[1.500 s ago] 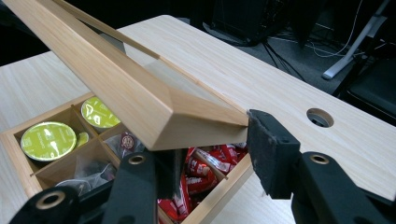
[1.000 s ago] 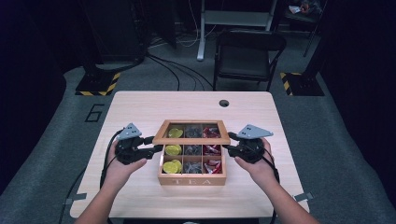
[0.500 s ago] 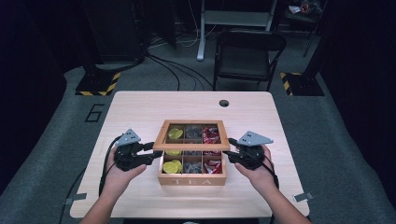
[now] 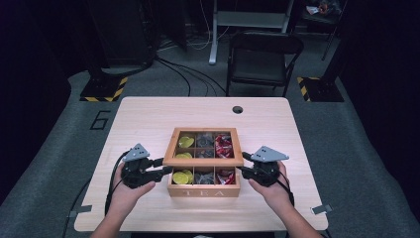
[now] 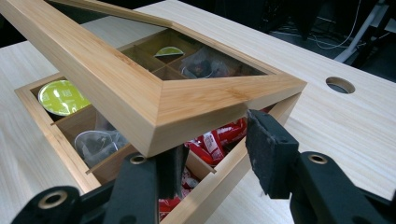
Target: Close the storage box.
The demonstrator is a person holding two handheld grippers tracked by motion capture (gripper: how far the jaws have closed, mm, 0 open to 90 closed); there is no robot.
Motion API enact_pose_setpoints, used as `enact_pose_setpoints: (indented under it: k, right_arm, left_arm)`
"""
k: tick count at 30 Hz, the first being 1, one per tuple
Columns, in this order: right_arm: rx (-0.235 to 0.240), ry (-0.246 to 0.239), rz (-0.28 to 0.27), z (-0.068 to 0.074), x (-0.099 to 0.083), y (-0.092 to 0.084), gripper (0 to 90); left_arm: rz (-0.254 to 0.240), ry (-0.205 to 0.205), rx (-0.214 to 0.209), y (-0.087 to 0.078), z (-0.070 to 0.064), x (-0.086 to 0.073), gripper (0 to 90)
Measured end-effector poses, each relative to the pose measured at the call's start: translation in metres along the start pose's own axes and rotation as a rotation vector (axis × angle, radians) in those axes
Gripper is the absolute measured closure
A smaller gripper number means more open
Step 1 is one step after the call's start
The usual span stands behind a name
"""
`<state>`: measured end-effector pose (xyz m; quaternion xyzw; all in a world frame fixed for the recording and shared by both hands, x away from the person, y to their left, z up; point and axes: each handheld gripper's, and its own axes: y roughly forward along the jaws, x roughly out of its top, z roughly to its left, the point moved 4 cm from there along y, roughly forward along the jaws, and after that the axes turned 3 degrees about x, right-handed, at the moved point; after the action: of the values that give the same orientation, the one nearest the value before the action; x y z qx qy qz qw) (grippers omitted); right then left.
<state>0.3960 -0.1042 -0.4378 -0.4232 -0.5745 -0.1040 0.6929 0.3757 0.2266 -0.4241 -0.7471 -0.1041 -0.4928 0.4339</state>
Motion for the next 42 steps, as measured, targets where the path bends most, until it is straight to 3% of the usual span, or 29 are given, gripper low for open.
enact_pose_setpoints:
  k: [10,17,19,29,42]
  right_arm:
    - [0.003,-0.017,0.022,0.002,-0.007,0.0,57.2]
    - [0.036,0.006,0.05,0.006,-0.015,0.0,57.1]
    - [0.049,-0.006,0.057,0.007,-0.017,-0.001,57.0]
    - [0.08,0.035,0.059,0.016,-0.025,-0.008,55.4]
    - [0.117,0.054,0.078,0.029,-0.034,-0.011,55.1]
  left_arm:
    - [0.005,0.01,-0.008,0.002,-0.003,-0.008,57.2]
    - [0.018,0.002,-0.024,0.008,-0.006,-0.016,59.7]
    - [0.015,0.002,-0.024,0.009,-0.006,-0.018,59.7]
    - [0.021,0.018,-0.028,0.011,-0.007,-0.026,59.5]
    - [0.033,0.034,-0.022,0.013,-0.009,-0.038,59.2]
